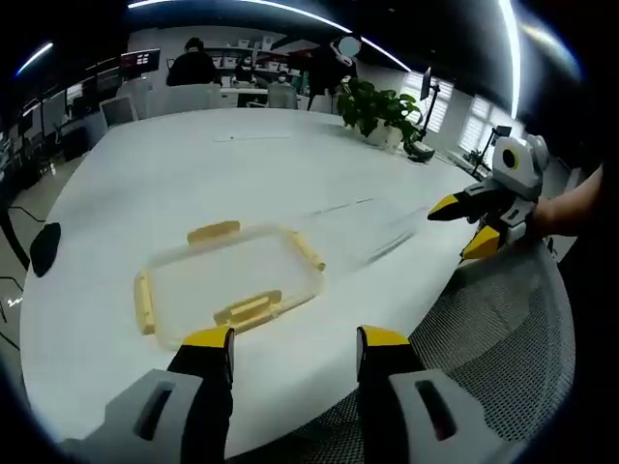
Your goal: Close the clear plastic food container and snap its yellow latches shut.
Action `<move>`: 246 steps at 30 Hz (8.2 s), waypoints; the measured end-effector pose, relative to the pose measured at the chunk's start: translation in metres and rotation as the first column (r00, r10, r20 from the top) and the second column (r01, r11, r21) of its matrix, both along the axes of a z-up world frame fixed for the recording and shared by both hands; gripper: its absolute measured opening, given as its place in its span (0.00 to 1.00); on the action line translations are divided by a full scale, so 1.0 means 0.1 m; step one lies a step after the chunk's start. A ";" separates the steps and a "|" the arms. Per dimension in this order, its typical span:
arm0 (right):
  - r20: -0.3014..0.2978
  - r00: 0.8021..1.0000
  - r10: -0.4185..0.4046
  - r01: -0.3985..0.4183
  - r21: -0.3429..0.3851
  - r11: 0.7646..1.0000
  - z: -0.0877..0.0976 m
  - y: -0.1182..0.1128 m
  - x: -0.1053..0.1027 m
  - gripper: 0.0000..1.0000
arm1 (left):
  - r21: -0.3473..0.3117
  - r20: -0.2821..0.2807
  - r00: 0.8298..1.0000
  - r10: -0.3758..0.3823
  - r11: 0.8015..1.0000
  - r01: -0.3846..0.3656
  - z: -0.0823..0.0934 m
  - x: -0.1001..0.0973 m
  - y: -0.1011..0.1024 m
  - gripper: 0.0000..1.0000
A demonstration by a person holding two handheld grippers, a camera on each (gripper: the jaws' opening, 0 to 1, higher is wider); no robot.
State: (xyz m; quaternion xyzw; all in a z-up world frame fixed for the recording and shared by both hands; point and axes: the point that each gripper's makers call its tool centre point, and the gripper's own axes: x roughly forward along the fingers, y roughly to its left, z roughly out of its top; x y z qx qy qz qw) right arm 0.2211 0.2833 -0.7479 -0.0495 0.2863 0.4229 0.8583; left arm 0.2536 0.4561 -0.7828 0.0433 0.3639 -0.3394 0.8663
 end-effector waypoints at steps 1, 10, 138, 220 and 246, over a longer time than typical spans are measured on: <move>0.000 1.000 -0.001 0.001 0.000 1.000 0.00 0.00 0.00 0.44 | 0.002 -0.001 1.000 -0.001 1.000 0.001 0.00 0.00 0.00 0.50; 0.000 1.000 -0.003 0.003 0.003 1.000 0.00 -0.02 0.00 0.44 | 0.019 0.003 1.000 -0.012 1.000 0.012 -0.02 -0.01 -0.01 0.48; 0.072 0.990 0.125 -0.115 -0.135 0.984 -0.22 1.09 0.97 0.51 | 0.158 0.025 0.845 -0.534 0.837 0.524 -0.15 0.72 0.71 0.59; -0.252 0.859 0.447 -0.508 -0.540 0.671 -0.91 1.09 1.02 0.39 | 0.349 -0.162 0.558 -0.814 0.482 0.804 -0.54 0.89 0.96 0.39; -0.270 0.801 0.533 -0.589 -0.511 0.626 -0.93 1.09 1.13 0.39 | 0.349 -0.151 0.558 -0.816 0.484 0.802 -0.53 0.88 0.97 0.38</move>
